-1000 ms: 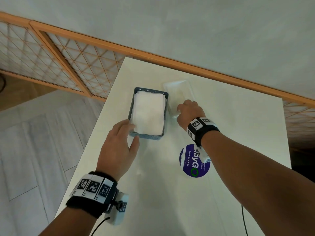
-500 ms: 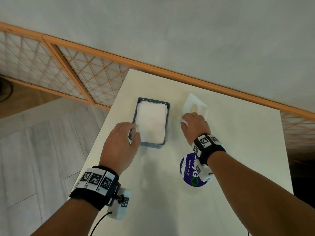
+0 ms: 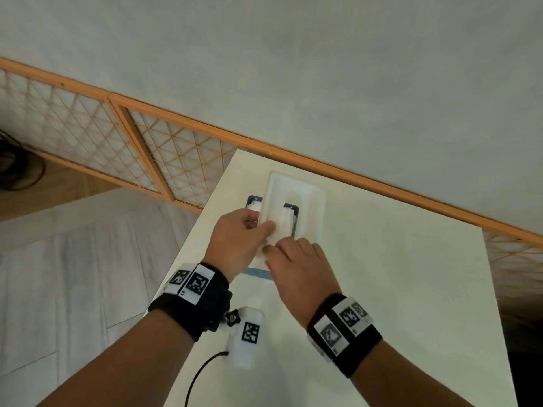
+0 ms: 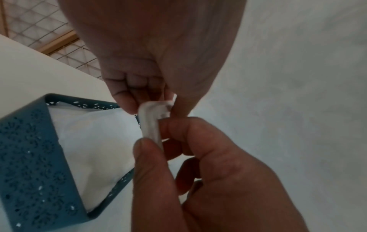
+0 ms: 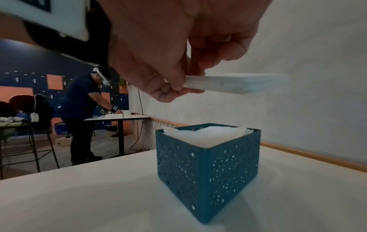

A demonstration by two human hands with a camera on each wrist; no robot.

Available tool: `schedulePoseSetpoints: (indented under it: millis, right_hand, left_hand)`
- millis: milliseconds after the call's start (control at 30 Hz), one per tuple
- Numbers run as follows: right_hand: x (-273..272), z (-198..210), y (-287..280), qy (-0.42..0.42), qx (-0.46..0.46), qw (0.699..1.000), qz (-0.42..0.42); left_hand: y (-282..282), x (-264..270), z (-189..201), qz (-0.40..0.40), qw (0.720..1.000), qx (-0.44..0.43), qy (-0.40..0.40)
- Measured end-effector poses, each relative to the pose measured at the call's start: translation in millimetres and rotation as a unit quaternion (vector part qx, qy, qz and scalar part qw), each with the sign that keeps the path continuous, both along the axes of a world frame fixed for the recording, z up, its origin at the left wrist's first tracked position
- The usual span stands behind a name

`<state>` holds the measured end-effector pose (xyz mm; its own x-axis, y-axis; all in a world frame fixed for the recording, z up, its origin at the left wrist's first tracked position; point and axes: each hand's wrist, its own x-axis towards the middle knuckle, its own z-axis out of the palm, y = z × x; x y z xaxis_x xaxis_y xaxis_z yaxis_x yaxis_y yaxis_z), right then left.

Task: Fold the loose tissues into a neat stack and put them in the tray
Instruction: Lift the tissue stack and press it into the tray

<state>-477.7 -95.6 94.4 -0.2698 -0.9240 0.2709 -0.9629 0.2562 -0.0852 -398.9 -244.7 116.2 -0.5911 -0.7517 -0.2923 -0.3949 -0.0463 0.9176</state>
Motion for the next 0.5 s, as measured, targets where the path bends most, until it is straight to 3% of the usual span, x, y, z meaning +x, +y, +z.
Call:
schedulePoseSetpoints:
  millis: [100,167,233,300,367,433,500]
  right_hand:
    - [0.5,6.2,-3.0,-0.029,-0.041,0.999,0.001]
    - [-4.5,11.5,-2.7,-0.113,-0.051,0.99,-0.062]
    - [-13.2,13.1,-3.8,-0.217,-0.047,0.959,-0.175]
    - [-26.0,8.2,-9.4,-0.318,-0.027,0.904,-0.285]
    - [-38.0,0.6,-18.4,-0.414,0.012,0.845,-0.338]
    - [-45.3,-8.0,-25.5,-0.451,0.037,0.825,-0.34]
    - [-45.6,-13.3,-30.7,-0.449,0.05,0.826,-0.338]
  left_hand:
    - [-4.8,5.0,-3.6,0.008,1.0,-0.024,-0.014]
    - [-8.7,8.1,-4.1,0.013,0.999,-0.022,-0.022]
    - [-14.5,10.5,-7.2,0.008,0.999,-0.011,-0.045]
    - [-19.5,13.2,-12.2,-0.003,0.997,-0.005,-0.072]
    - [-23.2,14.8,-19.6,-0.01,0.996,0.0,-0.088]
    - [-26.0,16.6,-26.3,-0.02,0.994,-0.009,-0.11]
    - [-27.8,17.7,-31.8,-0.045,0.987,-0.039,-0.146]
